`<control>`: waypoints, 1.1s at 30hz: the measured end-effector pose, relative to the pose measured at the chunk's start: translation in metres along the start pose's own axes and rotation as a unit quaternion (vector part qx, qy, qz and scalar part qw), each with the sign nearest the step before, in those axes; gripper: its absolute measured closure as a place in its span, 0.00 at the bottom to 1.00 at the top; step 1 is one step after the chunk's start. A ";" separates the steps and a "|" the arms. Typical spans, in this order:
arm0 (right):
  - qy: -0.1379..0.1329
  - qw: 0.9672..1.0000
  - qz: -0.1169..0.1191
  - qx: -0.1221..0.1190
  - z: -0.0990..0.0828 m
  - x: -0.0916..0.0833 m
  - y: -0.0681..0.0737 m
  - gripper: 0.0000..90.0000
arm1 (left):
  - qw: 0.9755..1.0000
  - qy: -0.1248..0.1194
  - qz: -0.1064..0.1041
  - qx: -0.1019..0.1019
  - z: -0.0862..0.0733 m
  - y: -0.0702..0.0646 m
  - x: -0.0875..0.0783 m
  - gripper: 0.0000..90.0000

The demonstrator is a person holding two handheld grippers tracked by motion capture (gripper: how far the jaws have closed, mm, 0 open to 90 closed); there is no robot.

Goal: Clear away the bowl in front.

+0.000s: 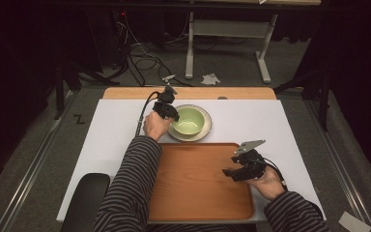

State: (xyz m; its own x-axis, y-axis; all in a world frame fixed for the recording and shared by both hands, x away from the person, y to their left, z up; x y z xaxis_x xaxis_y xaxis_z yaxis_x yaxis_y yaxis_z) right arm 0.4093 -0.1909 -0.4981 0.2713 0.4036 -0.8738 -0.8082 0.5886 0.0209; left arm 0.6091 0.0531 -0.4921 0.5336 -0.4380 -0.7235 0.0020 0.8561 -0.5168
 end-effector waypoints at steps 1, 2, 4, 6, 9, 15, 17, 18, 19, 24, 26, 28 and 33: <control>0.000 1.000 0.002 0.003 0.000 0.000 0.000 0.42 | 1.000 0.001 -0.002 0.000 0.000 0.000 0.000 0.94; -0.001 1.000 0.002 0.004 0.000 0.001 0.000 0.42 | 1.000 0.002 -0.003 0.003 0.000 -0.001 -0.001 0.94; 0.001 1.000 0.002 0.000 0.000 0.000 0.000 0.42 | 1.000 -0.004 -0.008 0.002 0.000 -0.002 -0.002 0.93; 0.002 1.000 0.001 -0.002 0.000 0.000 0.000 0.42 | 1.000 -0.005 -0.004 0.008 0.000 -0.003 -0.005 0.93; -0.002 1.000 0.002 -0.002 0.000 0.000 0.000 0.42 | 1.000 -0.009 -0.007 0.009 0.002 -0.003 -0.009 0.93; 0.003 1.000 0.001 -0.001 0.000 0.001 0.000 0.42 | 1.000 -0.023 -0.019 0.000 0.008 -0.003 -0.021 0.93; 0.002 1.000 0.001 -0.001 0.000 0.001 0.001 0.42 | 0.999 -0.025 -0.024 0.004 0.008 -0.004 -0.026 0.93; 0.002 1.000 0.001 -0.001 0.000 0.001 0.001 0.42 | 0.999 -0.025 -0.024 0.004 0.008 -0.004 -0.026 0.93; 0.003 1.000 0.001 0.000 0.000 0.001 0.000 0.42 | 0.999 -0.026 -0.028 0.005 0.009 -0.005 -0.031 0.93; 0.005 1.000 0.001 -0.002 0.000 0.002 0.001 0.42 | 0.999 -0.027 -0.037 0.002 0.011 -0.007 -0.037 0.93; 0.004 1.000 0.000 -0.006 0.000 0.002 0.001 0.42 | 0.999 -0.026 -0.040 0.008 0.010 -0.009 -0.041 0.93; 0.005 1.000 0.000 -0.004 0.000 0.002 0.001 0.42 | 0.999 -0.023 -0.042 0.014 0.008 -0.010 -0.045 0.93; 0.006 1.000 -0.001 -0.004 0.000 0.002 0.000 0.42 | 0.998 -0.020 -0.047 0.022 0.006 -0.014 -0.051 0.93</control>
Point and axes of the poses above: each handheld gripper's, and its own axes: x roughly forward along the jaws, z roughly out of its top, y roughly to its left, the point moved 3 cm from there along x, roughly forward along the jaws, and after that the axes turned 7 degrees about y, right-handed, at the moved point
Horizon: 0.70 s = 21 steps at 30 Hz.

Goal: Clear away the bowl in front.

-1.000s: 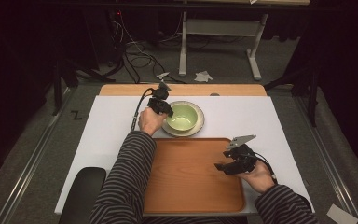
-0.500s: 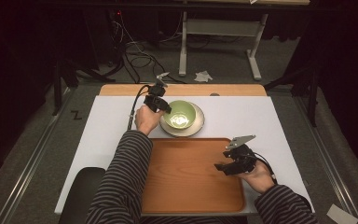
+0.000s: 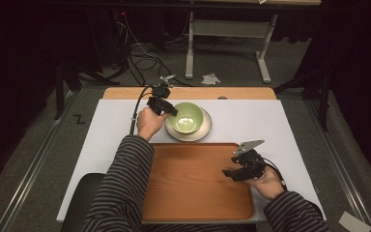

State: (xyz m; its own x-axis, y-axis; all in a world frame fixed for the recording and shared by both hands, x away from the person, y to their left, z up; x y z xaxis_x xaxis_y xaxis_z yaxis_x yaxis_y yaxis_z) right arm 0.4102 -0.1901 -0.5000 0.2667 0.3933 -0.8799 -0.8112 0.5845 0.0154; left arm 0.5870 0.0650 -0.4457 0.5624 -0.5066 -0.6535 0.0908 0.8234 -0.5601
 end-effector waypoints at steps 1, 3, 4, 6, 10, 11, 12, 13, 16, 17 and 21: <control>-0.001 1.000 0.000 0.000 0.000 0.000 0.000 0.42 | 1.000 0.001 -0.003 0.003 -0.001 -0.003 -0.003 0.93; 0.000 1.000 0.000 0.001 0.000 -0.001 0.001 0.42 | 1.000 0.001 -0.004 0.008 -0.002 -0.005 -0.005 0.93; -0.001 1.000 0.001 0.001 0.000 -0.001 0.000 0.42 | 1.000 0.002 -0.006 0.009 -0.003 -0.006 -0.006 0.93; -0.002 1.000 0.001 0.002 0.000 -0.001 0.000 0.42 | 1.000 0.003 -0.010 0.011 -0.004 -0.008 -0.009 0.93; -0.001 1.000 0.001 0.004 0.000 -0.001 -0.001 0.42 | 1.000 0.006 -0.013 0.014 -0.005 -0.010 -0.015 0.93; -0.002 1.000 0.000 0.003 0.000 -0.001 -0.001 0.42 | 1.000 0.004 -0.013 0.014 -0.006 -0.011 -0.016 0.93; -0.001 1.000 0.001 0.003 -0.001 -0.001 -0.001 0.42 | 1.000 0.006 -0.012 0.017 -0.007 -0.011 -0.017 0.93; 0.000 1.000 0.001 0.002 -0.001 -0.001 -0.001 0.42 | 1.000 0.006 -0.009 0.020 -0.008 -0.012 -0.019 0.93; 0.001 1.000 0.003 0.002 -0.001 -0.001 -0.001 0.42 | 0.999 0.008 -0.006 0.037 -0.011 -0.016 -0.024 0.93; 0.001 1.000 0.004 0.003 -0.001 0.000 -0.001 0.42 | 0.999 0.009 -0.007 0.039 -0.012 -0.017 -0.026 0.93; 0.005 1.000 0.001 0.000 -0.001 0.000 0.000 0.42 | 0.999 0.009 -0.016 0.047 -0.015 -0.022 -0.033 0.93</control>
Point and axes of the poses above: each handheld gripper's, and its own axes: x roughly forward along the jaws, z roughly out of its top, y roughly to its left, the point moved 3 cm from there along x, roughly forward along the jaws, and after that the axes turned 7 degrees about y, right-handed, at the moved point
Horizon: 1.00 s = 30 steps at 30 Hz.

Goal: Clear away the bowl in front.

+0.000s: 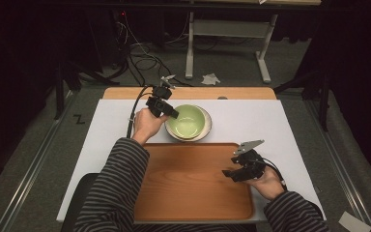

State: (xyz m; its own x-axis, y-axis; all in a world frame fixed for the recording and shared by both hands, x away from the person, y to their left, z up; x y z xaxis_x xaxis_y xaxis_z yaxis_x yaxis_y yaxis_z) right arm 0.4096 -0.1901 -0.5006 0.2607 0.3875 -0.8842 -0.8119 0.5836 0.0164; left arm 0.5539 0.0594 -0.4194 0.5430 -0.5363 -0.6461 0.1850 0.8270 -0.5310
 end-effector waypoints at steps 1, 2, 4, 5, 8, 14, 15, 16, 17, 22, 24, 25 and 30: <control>-0.001 1.000 0.001 0.000 0.000 0.000 0.000 0.42 | 1.000 0.001 -0.002 0.002 -0.001 -0.002 -0.001 0.93; -0.002 1.000 0.001 -0.001 0.000 0.000 0.000 0.42 | 1.000 0.001 -0.005 0.002 -0.002 -0.004 -0.003 0.93; -0.003 1.000 0.001 0.002 0.000 0.000 -0.001 0.42 | 1.000 0.004 -0.008 0.008 -0.004 -0.007 -0.006 0.93; -0.003 1.000 0.001 0.002 0.000 0.000 -0.001 0.42 | 1.000 0.004 -0.008 0.008 -0.004 -0.007 -0.006 0.93; 0.000 1.000 0.001 -0.001 0.000 0.000 0.000 0.42 | 1.000 0.000 -0.014 0.014 -0.008 -0.013 -0.012 0.93; 0.001 1.000 0.003 0.000 0.000 0.000 0.001 0.42 | 1.000 0.005 -0.024 0.019 -0.014 -0.022 -0.023 0.93; 0.003 1.000 0.005 -0.001 0.000 0.000 0.001 0.42 | 0.999 0.006 -0.024 0.021 -0.015 -0.023 -0.024 0.93; 0.003 1.000 0.005 -0.001 0.000 0.000 0.001 0.42 | 0.999 0.006 -0.024 0.021 -0.015 -0.023 -0.024 0.93; 0.002 1.000 0.005 -0.001 0.000 0.001 0.001 0.42 | 0.999 0.005 -0.024 0.023 -0.016 -0.024 -0.025 0.93; 0.000 1.000 0.002 -0.001 0.000 0.000 0.001 0.42 | 0.999 0.010 -0.034 0.024 -0.021 -0.027 -0.030 0.93; 0.000 1.000 0.003 0.000 0.000 0.000 0.001 0.42 | 0.999 0.011 -0.037 0.026 -0.023 -0.029 -0.033 0.93; 0.000 1.000 0.004 0.000 0.000 0.000 0.001 0.42 | 0.999 0.011 -0.039 0.027 -0.023 -0.030 -0.035 0.93; 0.002 1.000 0.002 -0.003 0.000 0.000 0.001 0.42 | 0.998 0.010 -0.047 0.032 -0.028 -0.037 -0.042 0.93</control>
Point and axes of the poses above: each handheld gripper's, and its own axes: x roughly forward along the jaws, z roughly out of its top, y roughly to its left, the point moved 3 cm from there along x, roughly forward along the jaws, and after that the axes turned 7 degrees about y, right-handed, at the moved point
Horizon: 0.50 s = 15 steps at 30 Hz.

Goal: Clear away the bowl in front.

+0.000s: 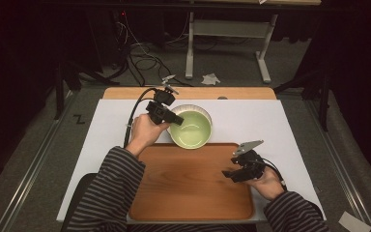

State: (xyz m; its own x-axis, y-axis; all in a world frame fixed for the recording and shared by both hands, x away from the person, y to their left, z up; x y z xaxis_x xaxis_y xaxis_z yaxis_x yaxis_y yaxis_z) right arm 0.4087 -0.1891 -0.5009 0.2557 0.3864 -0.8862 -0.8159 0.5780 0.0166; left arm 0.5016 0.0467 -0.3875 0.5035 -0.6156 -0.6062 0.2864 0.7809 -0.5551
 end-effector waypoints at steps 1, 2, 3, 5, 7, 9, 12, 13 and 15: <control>-0.001 1.000 0.000 -0.001 0.000 0.000 0.000 0.42 | 1.000 0.000 0.000 0.000 0.000 0.000 0.000 0.93; -0.002 1.000 0.000 0.000 0.000 0.000 0.000 0.42 | 1.000 0.002 -0.005 -0.001 -0.001 -0.002 -0.002 0.93; -0.002 1.000 0.000 0.000 0.000 0.000 0.000 0.42 | 1.000 0.002 -0.005 -0.001 -0.001 -0.002 -0.002 0.93; 0.000 1.000 0.001 0.002 0.000 0.000 -0.001 0.42 | 1.000 0.004 -0.007 0.000 -0.002 -0.003 -0.003 0.93; -0.001 1.000 0.001 0.002 0.000 0.000 -0.001 0.42 | 1.000 0.004 -0.009 0.003 -0.004 -0.004 -0.004 0.93; 0.000 1.000 0.001 0.001 0.000 0.000 0.000 0.42 | 1.000 0.008 -0.016 0.005 -0.009 -0.006 -0.007 0.93; 0.000 1.000 0.000 0.000 0.000 -0.001 0.000 0.42 | 1.000 0.009 -0.018 0.007 -0.012 -0.007 -0.010 0.93; -0.001 1.000 0.001 0.000 0.000 0.000 0.000 0.42 | 1.000 0.007 -0.022 0.005 -0.014 -0.009 -0.012 0.93; 0.000 1.000 0.001 -0.001 0.000 0.000 0.000 0.42 | 1.000 0.011 -0.023 0.008 -0.016 -0.009 -0.014 0.93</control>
State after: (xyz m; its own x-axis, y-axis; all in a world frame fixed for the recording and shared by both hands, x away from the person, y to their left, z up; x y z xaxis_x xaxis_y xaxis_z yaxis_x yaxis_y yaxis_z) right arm 0.4086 -0.1889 -0.5010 0.2545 0.3876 -0.8860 -0.8169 0.5765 0.0175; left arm 0.4790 0.0466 -0.3829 0.4725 -0.6522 -0.5927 0.3209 0.7537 -0.5735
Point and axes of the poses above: each handheld gripper's, and its own axes: x roughly forward along the jaws, z roughly out of its top, y roughly to its left, the point moved 3 cm from there along x, roughly forward along the jaws, and after that the axes turned 7 degrees about y, right-handed, at the moved point
